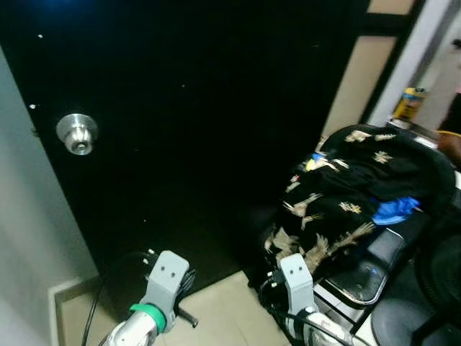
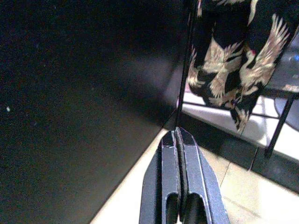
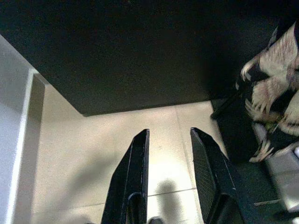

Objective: Clothes washing

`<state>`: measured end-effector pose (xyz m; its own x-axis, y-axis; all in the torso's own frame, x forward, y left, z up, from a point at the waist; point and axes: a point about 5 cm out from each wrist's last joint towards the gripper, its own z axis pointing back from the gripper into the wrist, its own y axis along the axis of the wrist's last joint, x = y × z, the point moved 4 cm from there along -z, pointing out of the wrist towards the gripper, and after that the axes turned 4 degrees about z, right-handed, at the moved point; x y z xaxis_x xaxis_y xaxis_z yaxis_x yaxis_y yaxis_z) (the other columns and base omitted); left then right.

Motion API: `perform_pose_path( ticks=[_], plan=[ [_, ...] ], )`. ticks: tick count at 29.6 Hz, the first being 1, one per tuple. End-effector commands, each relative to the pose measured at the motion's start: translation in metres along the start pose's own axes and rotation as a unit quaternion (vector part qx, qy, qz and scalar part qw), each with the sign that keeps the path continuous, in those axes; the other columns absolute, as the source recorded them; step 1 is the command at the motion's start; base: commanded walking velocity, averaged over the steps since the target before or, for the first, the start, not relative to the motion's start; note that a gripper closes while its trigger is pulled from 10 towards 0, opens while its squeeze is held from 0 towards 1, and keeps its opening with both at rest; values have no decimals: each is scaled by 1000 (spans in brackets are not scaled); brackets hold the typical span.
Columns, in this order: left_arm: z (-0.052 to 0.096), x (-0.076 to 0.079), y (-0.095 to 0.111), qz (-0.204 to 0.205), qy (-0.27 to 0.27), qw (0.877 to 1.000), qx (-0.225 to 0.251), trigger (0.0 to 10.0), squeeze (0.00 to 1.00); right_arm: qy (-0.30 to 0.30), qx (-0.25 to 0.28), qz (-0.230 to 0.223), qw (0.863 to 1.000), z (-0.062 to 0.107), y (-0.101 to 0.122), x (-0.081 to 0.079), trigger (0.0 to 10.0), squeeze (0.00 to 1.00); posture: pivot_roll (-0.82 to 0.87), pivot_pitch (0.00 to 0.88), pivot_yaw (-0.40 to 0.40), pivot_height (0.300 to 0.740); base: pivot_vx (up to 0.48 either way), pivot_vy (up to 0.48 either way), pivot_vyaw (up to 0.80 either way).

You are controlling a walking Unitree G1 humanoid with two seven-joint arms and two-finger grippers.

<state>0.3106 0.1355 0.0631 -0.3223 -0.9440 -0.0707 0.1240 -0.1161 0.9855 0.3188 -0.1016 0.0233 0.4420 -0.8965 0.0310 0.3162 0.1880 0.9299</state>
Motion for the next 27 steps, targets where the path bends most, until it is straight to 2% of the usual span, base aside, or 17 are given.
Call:
perform_pose_path(
  ticks=[1, 3, 7, 12, 18, 21, 27],
  plan=[
    [2, -1, -2, 20, 9, 1000, 5, 10000, 0, -4, -4, 3, 1000, 1, -2, 1, 10000, 0, -61, 54, 45, 740, 0, 0, -800],
    [3, -4, 3, 38, 15, 999, 20, 10000, 0, -8, 1, 4, 1000, 2, 1, 3, 10000, 0, -57, 52, 30, 740, 0, 0, -800],
    [3, -5, 6, 42, 17, 999, 30, 10000, 0, -10, 4, 4, 1000, 2, 3, 4, 10000, 0, -54, 51, 26, 740, 0, 0, -800],
    [10, -21, 20, 60, 76, 993, 74, 10000, 0, -13, 10, 2, 1000, -1, 3, 3, 10000, 0, -26, 45, 1, 740, 0, 0, -800],
    [15, -28, 20, 71, 88, 990, 79, 10000, 0, -14, 31, -1, 999, -1, 11, 4, 10000, 0, -27, 55, 2, 740, 0, 0, -800],
    [17, -25, 24, 74, 79, 990, 88, 10000, 0, -12, 58, -9, 998, 0, 24, 4, 10000, 0, -32, 57, 9, 740, 0, 0, 0],
    [14, -19, 32, 86, 73, 988, 108, 10000, 0, -11, 67, -1, 998, 0, 29, 4, 10000, 0, -32, 55, 0, 740, 87, 0, 0]
  ],
)
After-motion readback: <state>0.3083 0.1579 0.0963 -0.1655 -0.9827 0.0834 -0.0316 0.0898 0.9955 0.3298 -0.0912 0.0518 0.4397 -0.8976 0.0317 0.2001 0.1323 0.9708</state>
